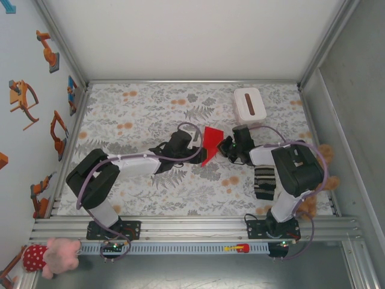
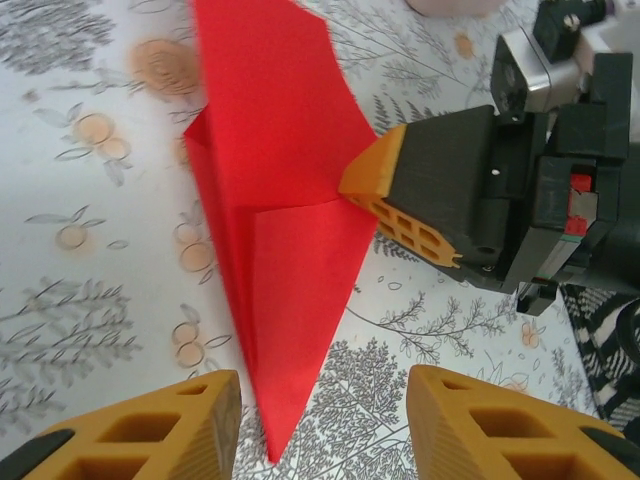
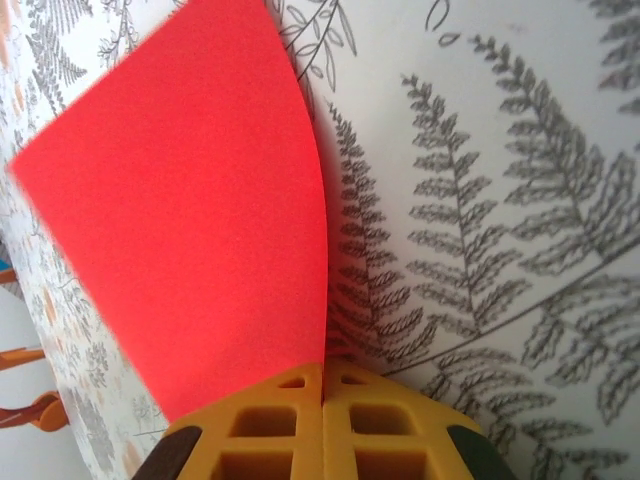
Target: Fold a paper plane with a square sheet of paper (pick it up from the middle)
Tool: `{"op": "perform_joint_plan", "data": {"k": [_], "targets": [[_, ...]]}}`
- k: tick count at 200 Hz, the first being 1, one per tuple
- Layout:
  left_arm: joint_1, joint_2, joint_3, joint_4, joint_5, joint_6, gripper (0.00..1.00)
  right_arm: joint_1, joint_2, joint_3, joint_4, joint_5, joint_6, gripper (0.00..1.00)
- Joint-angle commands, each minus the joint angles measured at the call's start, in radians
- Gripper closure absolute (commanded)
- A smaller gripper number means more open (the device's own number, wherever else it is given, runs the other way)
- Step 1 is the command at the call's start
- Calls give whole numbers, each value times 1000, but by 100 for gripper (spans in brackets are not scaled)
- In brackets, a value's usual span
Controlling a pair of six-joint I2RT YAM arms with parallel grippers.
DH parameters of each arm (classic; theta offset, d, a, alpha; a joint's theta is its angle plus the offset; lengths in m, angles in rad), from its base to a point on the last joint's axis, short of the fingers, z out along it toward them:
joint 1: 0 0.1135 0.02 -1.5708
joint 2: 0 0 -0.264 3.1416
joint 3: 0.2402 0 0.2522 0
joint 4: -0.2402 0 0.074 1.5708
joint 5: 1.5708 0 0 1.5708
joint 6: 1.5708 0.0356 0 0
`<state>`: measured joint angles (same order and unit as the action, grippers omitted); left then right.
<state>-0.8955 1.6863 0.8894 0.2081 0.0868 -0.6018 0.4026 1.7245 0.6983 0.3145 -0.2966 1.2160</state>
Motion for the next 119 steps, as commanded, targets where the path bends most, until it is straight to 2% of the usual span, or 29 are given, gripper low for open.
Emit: {"op": "perform_joint_plan", "data": {"k": [1, 48, 119], "targets": [[-19, 31, 41, -21, -17, 153, 51, 20, -76, -9, -41, 78, 71, 100], [-39, 73, 58, -8, 1, 324, 48, 33, -113, -14, -78, 75, 103, 100], [-39, 143, 94, 14, 11, 417, 47, 45, -85, 9, -84, 43, 128, 100]]}}
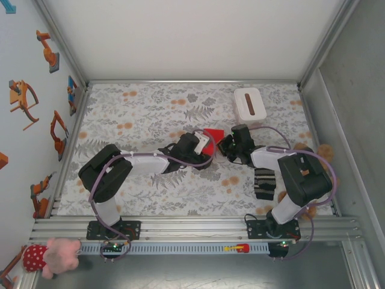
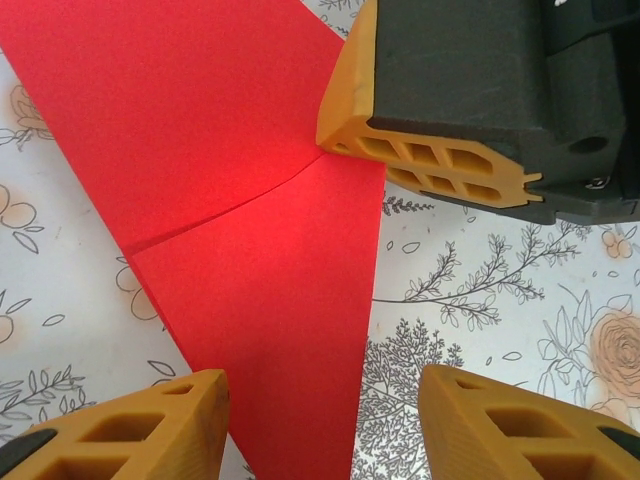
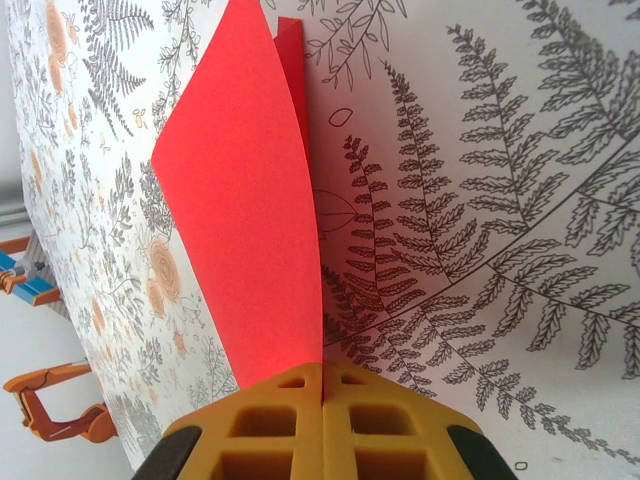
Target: Fold a paper plane with a square sheet of paper (pick it up from the middle)
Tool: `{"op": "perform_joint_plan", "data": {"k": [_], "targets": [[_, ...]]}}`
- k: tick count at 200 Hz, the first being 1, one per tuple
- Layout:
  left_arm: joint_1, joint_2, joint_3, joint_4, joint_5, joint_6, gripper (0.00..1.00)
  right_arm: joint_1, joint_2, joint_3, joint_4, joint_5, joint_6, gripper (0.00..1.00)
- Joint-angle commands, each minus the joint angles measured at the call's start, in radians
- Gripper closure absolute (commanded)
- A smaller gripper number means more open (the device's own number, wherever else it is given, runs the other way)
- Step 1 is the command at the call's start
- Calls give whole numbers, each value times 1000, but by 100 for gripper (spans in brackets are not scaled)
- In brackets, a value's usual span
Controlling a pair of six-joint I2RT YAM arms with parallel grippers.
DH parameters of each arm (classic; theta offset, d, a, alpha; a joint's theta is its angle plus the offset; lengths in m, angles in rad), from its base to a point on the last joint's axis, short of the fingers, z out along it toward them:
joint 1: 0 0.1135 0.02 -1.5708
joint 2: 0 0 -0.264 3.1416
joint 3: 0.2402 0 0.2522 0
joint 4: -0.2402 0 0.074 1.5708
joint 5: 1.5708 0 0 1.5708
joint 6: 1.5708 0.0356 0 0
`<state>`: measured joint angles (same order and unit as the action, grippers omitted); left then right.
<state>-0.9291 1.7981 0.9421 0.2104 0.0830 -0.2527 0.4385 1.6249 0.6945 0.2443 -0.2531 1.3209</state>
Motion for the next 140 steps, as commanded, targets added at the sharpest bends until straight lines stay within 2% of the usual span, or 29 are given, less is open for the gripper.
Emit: {"op": "perform_joint_plan", "data": {"k": [1, 80, 103, 140], "targets": [[-6, 33, 42, 11, 15, 69, 47, 10, 15, 13, -14, -1, 23, 100], [16, 119, 68, 15, 24, 61, 48, 10, 38, 4, 22, -66, 25, 99], [25, 127, 50, 26, 31, 53, 49, 5, 32, 9, -7, -79, 6, 88], [35, 123, 32, 5, 36, 73, 52, -28, 17, 63, -165, -88, -104, 73]]}}
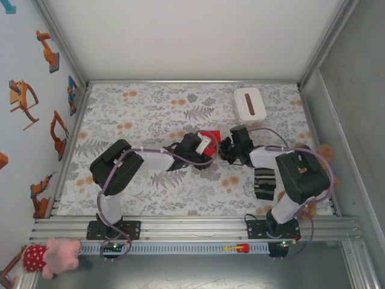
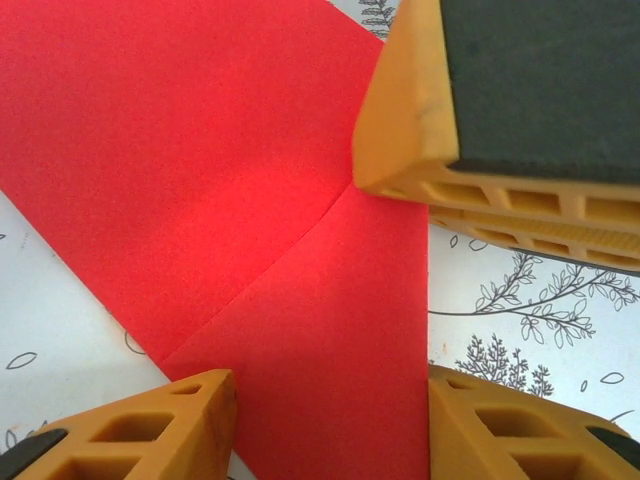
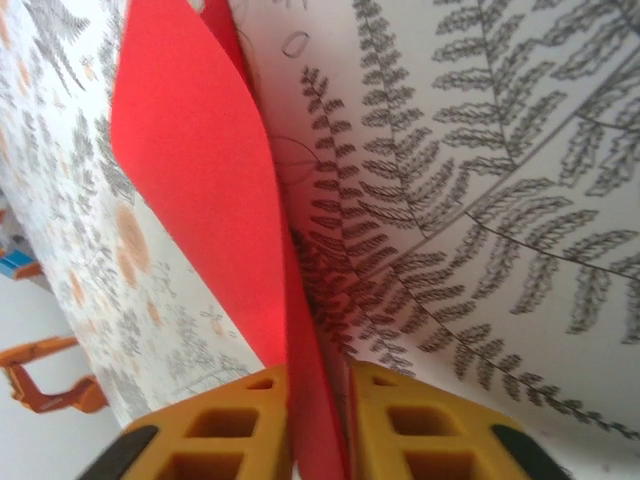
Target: Fold a paper plane with a square sheet of paper (pick it up from the middle)
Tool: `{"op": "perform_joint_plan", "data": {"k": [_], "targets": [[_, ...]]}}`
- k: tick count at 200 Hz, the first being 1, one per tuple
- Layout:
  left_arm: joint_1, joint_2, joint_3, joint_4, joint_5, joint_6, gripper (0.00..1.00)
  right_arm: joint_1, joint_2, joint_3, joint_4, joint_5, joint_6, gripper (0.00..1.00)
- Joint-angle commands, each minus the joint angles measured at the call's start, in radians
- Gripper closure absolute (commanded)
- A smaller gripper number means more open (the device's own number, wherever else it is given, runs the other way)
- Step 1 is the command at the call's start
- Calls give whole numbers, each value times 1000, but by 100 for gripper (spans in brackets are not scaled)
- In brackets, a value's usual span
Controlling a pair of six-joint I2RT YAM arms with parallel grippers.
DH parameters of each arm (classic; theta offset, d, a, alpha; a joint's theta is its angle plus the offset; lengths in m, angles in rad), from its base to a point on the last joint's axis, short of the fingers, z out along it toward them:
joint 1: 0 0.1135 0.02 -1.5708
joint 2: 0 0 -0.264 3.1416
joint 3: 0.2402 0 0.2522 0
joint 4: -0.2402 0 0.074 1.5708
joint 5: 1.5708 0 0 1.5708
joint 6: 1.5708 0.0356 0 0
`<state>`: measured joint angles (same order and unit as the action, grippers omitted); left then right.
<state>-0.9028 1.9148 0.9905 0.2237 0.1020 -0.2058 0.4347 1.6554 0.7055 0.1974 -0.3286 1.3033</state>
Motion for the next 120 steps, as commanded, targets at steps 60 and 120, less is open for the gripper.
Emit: {"op": "perform_joint_plan", "data": {"k": [60, 120], "targets": [[18, -22, -30, -74, 48, 105, 52, -97, 44, 220, -374, -127, -321, 58], [21, -34, -36, -111, 60, 140, 52, -107, 146, 313, -475, -186, -380, 56]]}}
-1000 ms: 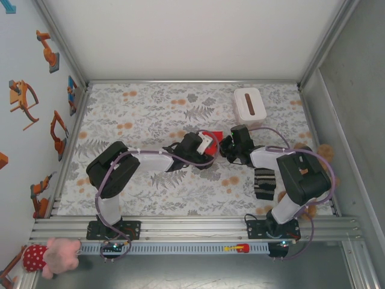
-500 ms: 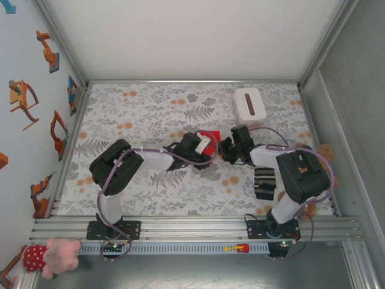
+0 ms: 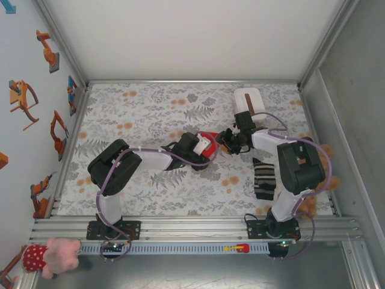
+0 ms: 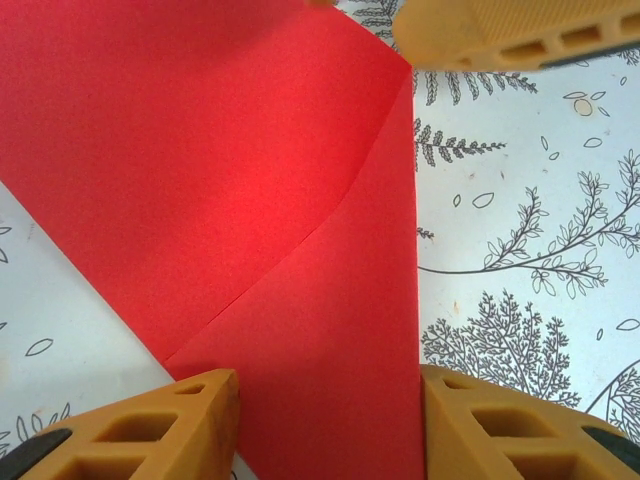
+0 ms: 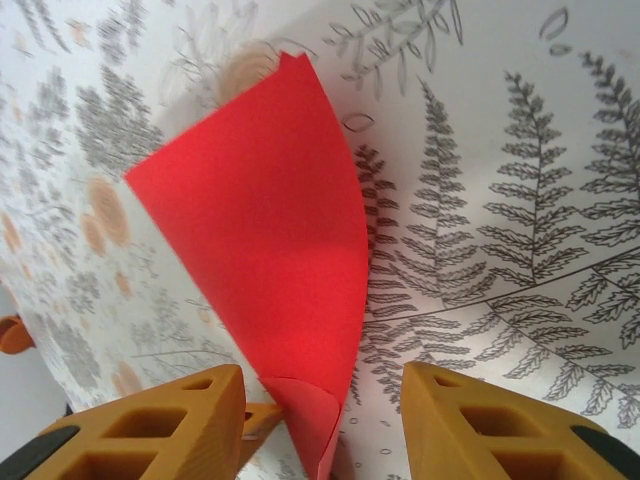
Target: Fold a paper plane with a square sheet of paper (pick it up from the middle)
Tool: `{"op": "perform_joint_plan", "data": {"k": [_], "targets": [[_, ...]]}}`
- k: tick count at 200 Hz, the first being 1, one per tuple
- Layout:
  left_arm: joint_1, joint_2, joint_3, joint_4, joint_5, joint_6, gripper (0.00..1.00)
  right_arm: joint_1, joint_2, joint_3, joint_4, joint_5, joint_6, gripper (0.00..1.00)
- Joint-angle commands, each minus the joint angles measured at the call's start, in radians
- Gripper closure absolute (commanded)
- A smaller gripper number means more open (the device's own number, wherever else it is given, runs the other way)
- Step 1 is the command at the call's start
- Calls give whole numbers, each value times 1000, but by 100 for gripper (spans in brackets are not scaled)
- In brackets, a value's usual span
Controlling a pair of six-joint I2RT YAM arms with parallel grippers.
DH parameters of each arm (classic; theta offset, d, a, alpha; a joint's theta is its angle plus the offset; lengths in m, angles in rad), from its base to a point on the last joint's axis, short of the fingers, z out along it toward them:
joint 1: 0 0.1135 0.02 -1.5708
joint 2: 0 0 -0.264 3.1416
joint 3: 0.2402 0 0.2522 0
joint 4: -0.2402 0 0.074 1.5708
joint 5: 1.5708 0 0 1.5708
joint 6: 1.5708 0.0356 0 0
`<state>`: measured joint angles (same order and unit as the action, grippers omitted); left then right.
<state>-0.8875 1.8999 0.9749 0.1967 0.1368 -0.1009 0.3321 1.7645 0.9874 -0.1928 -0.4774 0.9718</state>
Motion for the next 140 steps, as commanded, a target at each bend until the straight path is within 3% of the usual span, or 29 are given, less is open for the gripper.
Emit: {"op": "perform_joint_plan", "data": {"k": [1, 103, 140], "targets": [[5, -19, -20, -83, 26, 35, 52, -5, 37, 32, -85, -38, -48, 56], [6, -41, -35, -91, 20, 75, 52, -5, 125, 74, -64, -104, -21, 60], [9, -50, -38, -92, 15, 82, 51, -4, 117, 45, -30, -116, 13, 70]]}}
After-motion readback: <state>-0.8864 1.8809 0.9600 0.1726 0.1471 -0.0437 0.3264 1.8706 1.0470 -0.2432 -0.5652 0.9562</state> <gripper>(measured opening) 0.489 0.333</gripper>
